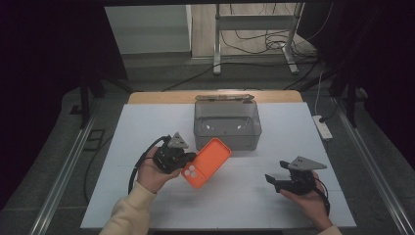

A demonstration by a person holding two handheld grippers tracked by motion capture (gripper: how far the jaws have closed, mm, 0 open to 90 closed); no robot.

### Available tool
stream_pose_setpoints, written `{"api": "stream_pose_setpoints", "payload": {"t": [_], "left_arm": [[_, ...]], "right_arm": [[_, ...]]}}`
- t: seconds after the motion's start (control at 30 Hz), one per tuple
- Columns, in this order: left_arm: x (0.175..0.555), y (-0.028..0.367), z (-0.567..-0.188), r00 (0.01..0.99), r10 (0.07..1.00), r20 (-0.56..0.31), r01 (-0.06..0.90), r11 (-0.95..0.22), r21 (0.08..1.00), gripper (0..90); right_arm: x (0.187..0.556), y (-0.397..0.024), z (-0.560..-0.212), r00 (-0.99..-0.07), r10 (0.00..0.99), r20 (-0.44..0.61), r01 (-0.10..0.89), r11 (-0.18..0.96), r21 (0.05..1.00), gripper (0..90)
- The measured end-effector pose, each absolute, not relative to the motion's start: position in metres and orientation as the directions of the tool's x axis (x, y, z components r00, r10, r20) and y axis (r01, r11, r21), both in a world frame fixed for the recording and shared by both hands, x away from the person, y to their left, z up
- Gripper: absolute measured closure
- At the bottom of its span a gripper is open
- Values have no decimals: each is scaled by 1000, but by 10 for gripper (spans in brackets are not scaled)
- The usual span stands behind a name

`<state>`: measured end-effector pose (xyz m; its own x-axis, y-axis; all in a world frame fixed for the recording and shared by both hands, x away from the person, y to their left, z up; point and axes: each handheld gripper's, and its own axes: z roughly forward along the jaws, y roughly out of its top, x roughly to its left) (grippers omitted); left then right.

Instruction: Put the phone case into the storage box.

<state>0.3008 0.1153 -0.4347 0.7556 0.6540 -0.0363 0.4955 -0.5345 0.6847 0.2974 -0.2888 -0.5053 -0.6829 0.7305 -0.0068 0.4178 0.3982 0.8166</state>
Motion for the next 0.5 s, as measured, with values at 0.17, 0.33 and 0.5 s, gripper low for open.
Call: {"api": "stream_pose_setpoints", "payload": {"t": [0.17,0.33,0.5], "left_arm": [[303,111,-437,771,636,-28,481,-553,680,892],[305,108,-438,786,617,-46,476,-555,682,892],[307,103,-438,796,604,-38,463,-568,680,892]], "right_arm": [[299,-287,-507,-677,736,-10,426,403,810,217],[299,-287,-507,-671,741,-14,428,402,809,217],[299,-288,-506,-665,747,-19,426,400,811,217]]}}
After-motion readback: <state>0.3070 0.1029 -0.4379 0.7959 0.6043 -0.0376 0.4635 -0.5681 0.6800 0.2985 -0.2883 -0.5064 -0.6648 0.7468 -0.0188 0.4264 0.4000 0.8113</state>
